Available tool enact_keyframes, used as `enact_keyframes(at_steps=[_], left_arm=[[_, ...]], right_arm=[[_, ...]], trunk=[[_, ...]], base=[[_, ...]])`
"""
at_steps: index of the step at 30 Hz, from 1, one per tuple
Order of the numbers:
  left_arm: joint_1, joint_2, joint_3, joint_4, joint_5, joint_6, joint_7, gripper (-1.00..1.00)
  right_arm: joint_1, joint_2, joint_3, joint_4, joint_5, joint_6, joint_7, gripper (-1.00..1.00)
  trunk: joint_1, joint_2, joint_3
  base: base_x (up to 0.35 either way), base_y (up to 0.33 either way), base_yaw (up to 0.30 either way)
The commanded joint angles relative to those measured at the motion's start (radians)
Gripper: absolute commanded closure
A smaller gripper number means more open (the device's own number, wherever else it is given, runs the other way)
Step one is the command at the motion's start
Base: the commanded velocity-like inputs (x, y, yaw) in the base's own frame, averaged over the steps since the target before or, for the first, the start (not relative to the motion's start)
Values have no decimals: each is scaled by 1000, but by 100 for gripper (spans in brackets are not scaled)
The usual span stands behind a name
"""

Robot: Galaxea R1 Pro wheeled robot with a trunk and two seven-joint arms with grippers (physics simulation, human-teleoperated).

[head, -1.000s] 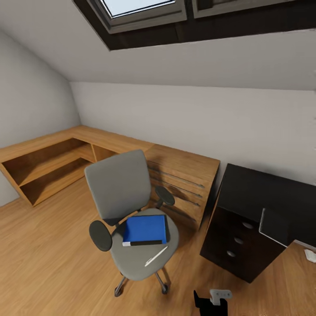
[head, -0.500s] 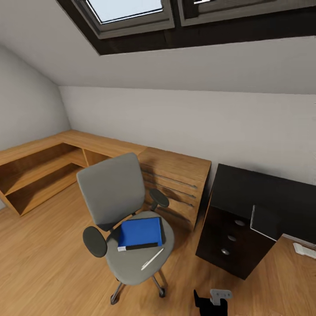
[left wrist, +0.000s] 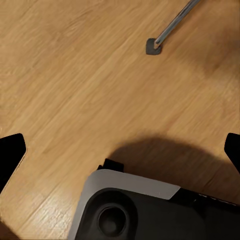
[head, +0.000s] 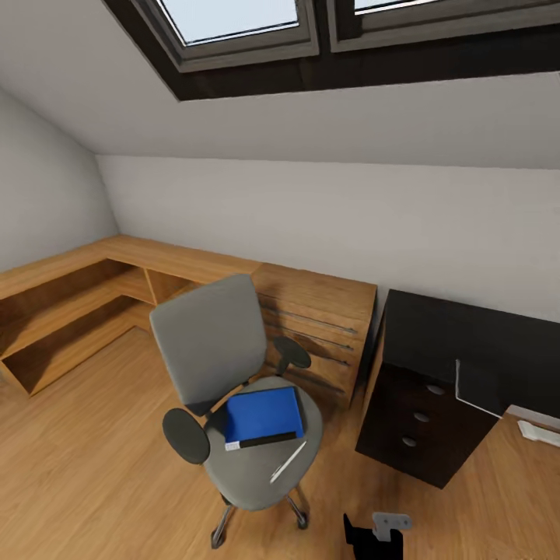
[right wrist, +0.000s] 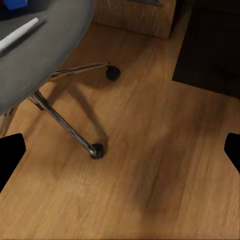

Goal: In the bedroom, organize the workspace by keeping the computer under the desk, ensuring the monitor is on the desk, placing the keyboard on the desk next to the monitor, placing the mouse on the desk next to the keyboard, moving the folder from the swivel chair onto the desk next to the mouse, stacking the notebook on top of the folder with the pen on top of the notebook, and positioning the swivel chair next to the desk.

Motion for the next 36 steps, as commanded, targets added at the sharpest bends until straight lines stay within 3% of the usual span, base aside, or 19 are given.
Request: enact_keyframes(at_steps=[1, 36], left_arm=[[0, 1, -7, 1, 11, -3, -3, -100], [-1, 1, -7, 1, 11, -3, -3, -100]], right_arm=[[-1, 0, -9, 1, 9, -3, 2, -100], [-1, -1, -9, 1, 9, -3, 3, -100]], trunk=[[0, -1, -1], [0, -1, -3]], base=[[0, 229, -135], [0, 31, -230]])
